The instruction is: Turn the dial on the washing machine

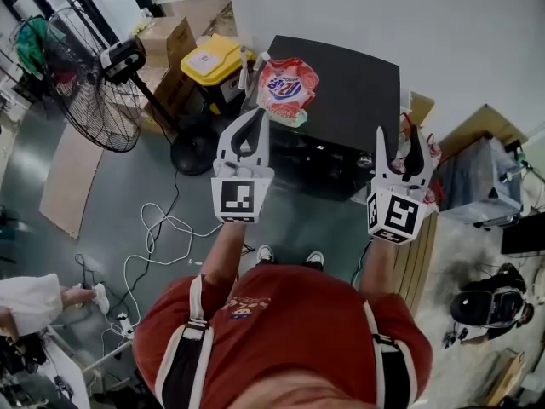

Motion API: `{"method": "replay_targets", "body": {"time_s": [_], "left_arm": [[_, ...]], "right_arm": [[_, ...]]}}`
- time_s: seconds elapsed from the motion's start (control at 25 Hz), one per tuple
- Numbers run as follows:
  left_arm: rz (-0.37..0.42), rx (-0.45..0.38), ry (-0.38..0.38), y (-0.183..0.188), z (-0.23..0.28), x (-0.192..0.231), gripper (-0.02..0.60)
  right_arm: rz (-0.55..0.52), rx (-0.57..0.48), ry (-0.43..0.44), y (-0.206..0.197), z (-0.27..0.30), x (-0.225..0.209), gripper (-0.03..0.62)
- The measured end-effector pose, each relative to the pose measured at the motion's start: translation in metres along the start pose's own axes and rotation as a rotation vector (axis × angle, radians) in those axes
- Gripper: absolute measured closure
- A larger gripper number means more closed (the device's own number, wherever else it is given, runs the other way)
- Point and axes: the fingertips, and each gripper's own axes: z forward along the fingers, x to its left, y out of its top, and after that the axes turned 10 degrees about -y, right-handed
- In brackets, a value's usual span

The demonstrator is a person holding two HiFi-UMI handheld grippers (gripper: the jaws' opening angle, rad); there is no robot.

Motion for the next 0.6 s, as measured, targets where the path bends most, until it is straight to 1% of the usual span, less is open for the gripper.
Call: {"method": "replay_targets", "body": {"time_s": [0.08, 0.2, 0.28, 0.44, 0.48, 0.52, 0.6], "left_arm": [[-0.005, 0.005, -0.006, -0.003, 0.002, -0.002, 0.571], [-0.021, 0.004, -0.006, -0.005, 0.001, -0.002, 0.571], [-0.007, 0.007, -0.008, -0.006, 0.002, -0.001, 0.571], [0.005, 0.009, -0.010, -0.004, 0.002, -0.001, 0.571], [0.004, 0.009, -0.009, -0.004, 0.002, -0.001, 0.571], [0.003, 0.009, -0.009, -0.004, 0.002, 0.000, 0.571], [-0.003, 0.009, -0.008, -0.004, 0.002, 0.001, 0.571]], "right_arm": [[-0.007, -0.002, -0.001, -0.001, 0.000, 0.001, 0.346], [-0.011, -0.007, 0.012, -0.004, 0.001, 0.005, 0.398], [-0.011, -0.007, 0.021, -0.006, 0.002, 0.009, 0.431], [-0.010, -0.007, 0.038, -0.009, 0.001, 0.013, 0.532], [-0.008, -0.007, 0.047, -0.009, 0.001, 0.015, 0.569], [-0.007, -0.006, 0.057, -0.009, 0.001, 0.017, 0.580], [-0.010, -0.008, 0.068, -0.008, 0.002, 0.020, 0.582]]}}
